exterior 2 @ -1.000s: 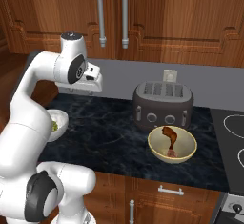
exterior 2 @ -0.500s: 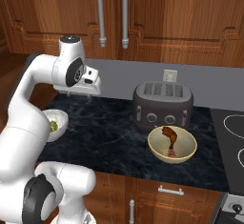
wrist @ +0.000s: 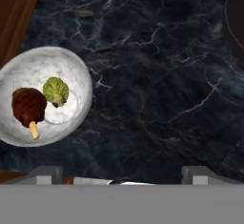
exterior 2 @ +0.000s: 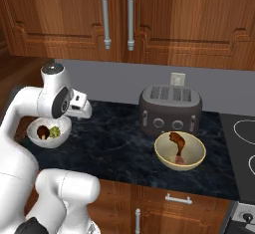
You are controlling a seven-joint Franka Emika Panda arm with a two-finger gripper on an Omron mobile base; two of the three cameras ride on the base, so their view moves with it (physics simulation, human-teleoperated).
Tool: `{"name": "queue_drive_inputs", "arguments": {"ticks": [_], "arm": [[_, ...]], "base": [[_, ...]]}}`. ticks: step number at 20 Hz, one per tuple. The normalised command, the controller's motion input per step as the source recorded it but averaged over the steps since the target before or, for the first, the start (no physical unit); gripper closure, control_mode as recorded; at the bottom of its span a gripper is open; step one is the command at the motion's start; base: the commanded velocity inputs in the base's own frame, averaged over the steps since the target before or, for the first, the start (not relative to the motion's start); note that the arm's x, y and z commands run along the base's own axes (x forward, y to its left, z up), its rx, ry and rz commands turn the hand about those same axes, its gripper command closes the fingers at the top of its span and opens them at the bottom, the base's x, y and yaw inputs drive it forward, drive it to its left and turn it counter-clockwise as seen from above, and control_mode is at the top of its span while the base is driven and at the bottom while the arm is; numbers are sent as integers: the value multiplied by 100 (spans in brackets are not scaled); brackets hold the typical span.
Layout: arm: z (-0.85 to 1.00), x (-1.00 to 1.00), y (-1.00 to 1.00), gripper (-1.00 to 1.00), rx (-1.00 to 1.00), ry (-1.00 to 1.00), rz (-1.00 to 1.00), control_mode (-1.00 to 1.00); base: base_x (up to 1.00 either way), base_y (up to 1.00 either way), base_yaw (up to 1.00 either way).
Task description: Place the bowl containing the broccoli and steak in the microwave. Close the microwave door and press the start button to microwave the meal.
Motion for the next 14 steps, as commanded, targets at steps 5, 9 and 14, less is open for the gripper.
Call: {"name": "queue_drive_inputs", "arguments": {"ticks": [5, 9, 14], "arm": [[-38, -2, 72, -100, 0, 1, -14, -100], [-18, 0, 54, -100, 1, 16, -11, -100], [-5, 0, 7, -100, 8, 19, -5, -100]], "base": [[0, 0, 0], [0, 0, 0], [0, 0, 0]]}}
